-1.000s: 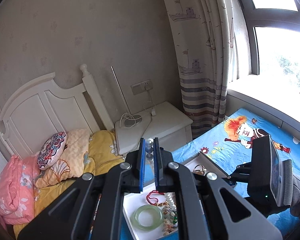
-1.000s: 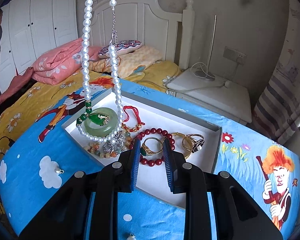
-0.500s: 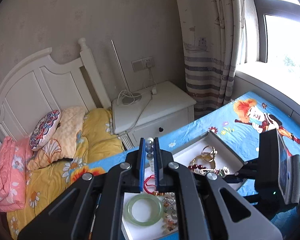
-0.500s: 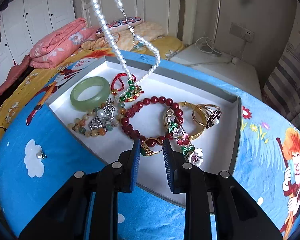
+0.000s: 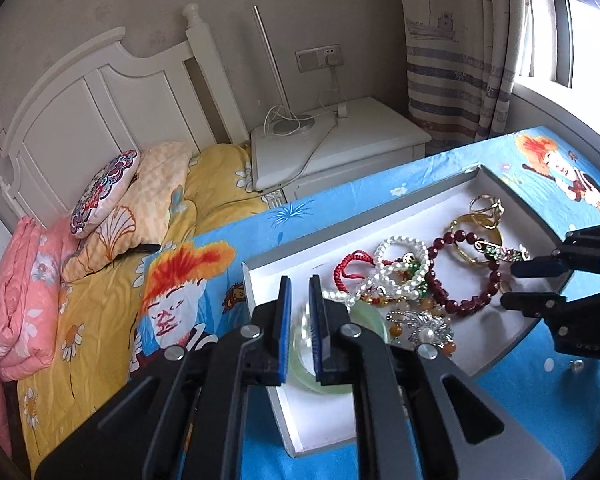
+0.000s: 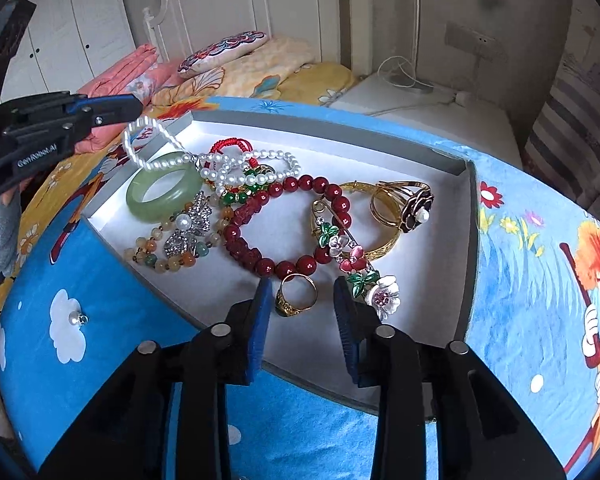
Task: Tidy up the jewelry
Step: 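Lift the pearl necklace into the tray with the left tool while the right tool drops the ring there, then grasp a pearl earring with the left tool while the right tool grasps the other pearl earring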
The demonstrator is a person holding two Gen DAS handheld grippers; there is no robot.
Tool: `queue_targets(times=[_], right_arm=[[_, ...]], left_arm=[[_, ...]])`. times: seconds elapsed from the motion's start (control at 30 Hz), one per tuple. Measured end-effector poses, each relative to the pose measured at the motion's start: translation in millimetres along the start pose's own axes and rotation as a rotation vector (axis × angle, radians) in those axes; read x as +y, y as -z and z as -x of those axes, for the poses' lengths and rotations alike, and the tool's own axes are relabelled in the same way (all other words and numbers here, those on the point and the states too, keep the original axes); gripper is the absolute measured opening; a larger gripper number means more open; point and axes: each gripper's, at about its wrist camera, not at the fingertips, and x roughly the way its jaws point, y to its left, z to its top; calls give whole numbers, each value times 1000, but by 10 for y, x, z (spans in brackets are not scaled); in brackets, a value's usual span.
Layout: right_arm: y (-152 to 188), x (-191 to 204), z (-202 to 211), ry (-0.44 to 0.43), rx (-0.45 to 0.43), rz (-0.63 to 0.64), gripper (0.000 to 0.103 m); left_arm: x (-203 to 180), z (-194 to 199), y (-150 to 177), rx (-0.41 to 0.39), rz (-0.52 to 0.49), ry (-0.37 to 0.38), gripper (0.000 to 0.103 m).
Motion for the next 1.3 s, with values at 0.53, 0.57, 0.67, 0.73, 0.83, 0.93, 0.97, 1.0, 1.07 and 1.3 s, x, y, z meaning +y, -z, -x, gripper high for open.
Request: queue_targets(times=[0.53,0.57,0.67,0.73,0.83,0.93,0.97,1.0,1.07,1.3], right_arm=[[260,-29,586,15,-87,-22,70],[299,-34,615,14,-90,-32,70],[425,-53,679,13,-94,-57,70],[513,-53,720,13,-92,-68,70],[664,-36,790,13,-86,-84,71],[813,18,833,9,-71,-83,72],[867,44,837,12,-62,-78,72],[911,69,836,19,-54,-73,72],[995,99,830,19,-42,-74,72],[1174,190,798,14,-10,-78,72]], left_arm=[[388,201,171,-79,159,-40,96],[390,271,226,-81,166,-38,97],[381,495,436,-90,179,-45,100],[354,638,602,-90,192,-36,100],[286,818,852,-84,210,-19,100],[221,940,1102,-75,236,4,100],[201,963,1177,-68,245,12,100],[186,981,1258,-58,257,21,100],[151,995,1389,-41,284,42,100],[36,1019,1677,-5,313,87,100]])
